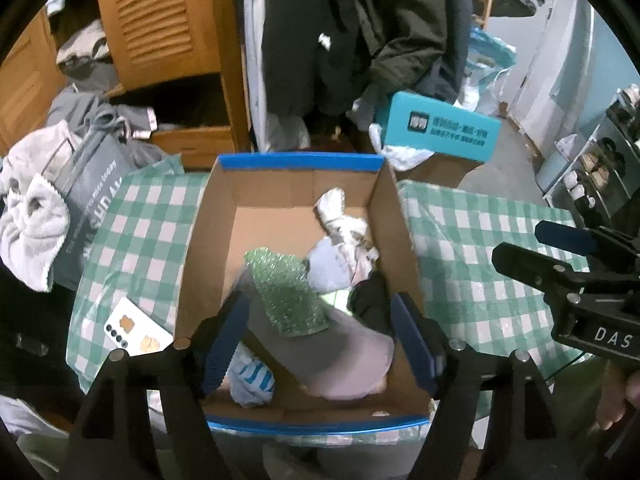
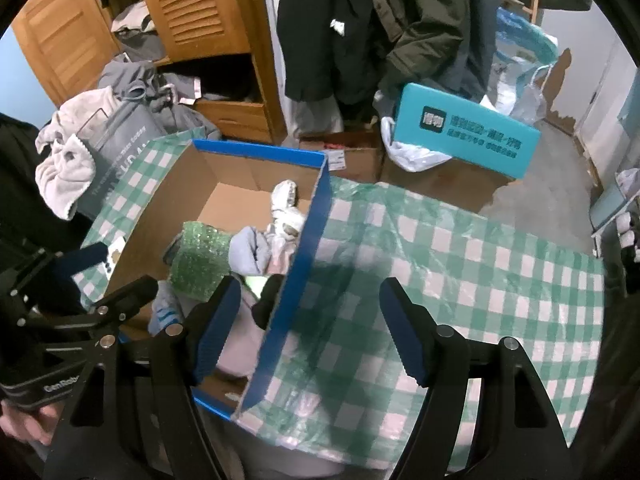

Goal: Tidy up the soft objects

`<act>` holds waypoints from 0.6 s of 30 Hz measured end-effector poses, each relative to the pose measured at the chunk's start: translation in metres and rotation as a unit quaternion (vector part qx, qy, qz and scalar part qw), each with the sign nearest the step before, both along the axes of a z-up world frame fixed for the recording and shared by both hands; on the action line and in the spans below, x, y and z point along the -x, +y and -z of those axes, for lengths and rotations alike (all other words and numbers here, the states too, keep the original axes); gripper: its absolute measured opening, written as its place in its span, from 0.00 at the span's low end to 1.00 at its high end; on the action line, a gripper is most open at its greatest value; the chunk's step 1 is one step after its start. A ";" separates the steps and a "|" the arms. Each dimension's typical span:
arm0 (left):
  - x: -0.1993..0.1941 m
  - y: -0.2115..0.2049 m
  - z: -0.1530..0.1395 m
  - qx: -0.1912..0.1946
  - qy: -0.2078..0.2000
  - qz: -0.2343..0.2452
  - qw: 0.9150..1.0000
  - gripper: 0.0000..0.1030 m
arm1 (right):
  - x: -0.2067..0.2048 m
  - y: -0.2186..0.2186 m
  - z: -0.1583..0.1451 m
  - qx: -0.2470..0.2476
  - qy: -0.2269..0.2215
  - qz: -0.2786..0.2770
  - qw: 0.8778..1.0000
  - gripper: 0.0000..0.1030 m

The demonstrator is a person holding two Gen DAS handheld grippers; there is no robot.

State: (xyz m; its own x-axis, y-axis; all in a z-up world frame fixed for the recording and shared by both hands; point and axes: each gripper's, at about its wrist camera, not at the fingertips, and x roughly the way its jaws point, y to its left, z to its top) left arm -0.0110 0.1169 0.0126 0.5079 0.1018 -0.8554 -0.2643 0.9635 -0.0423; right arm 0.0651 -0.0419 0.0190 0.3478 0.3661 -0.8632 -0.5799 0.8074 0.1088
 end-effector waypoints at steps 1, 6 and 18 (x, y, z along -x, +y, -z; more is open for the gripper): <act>0.000 -0.003 -0.002 -0.002 -0.002 0.003 1.000 0.73 | 0.001 -0.003 -0.002 0.000 -0.003 0.001 1.000 0.70; -0.004 -0.016 -0.007 -0.005 -0.006 0.020 1.000 0.73 | 0.002 -0.018 -0.008 -0.006 -0.012 0.007 1.000 0.71; -0.013 -0.044 -0.008 -0.028 -0.005 0.055 0.998 0.73 | 0.000 -0.044 -0.006 -0.007 -0.018 0.029 0.999 0.71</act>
State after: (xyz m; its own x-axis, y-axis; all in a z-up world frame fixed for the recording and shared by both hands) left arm 0.0020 0.0728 0.0210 0.5272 0.0931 -0.8446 -0.1567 0.9876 0.0110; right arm 0.0651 -0.0864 0.0253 0.3995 0.3558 -0.8449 -0.5362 0.8382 0.0995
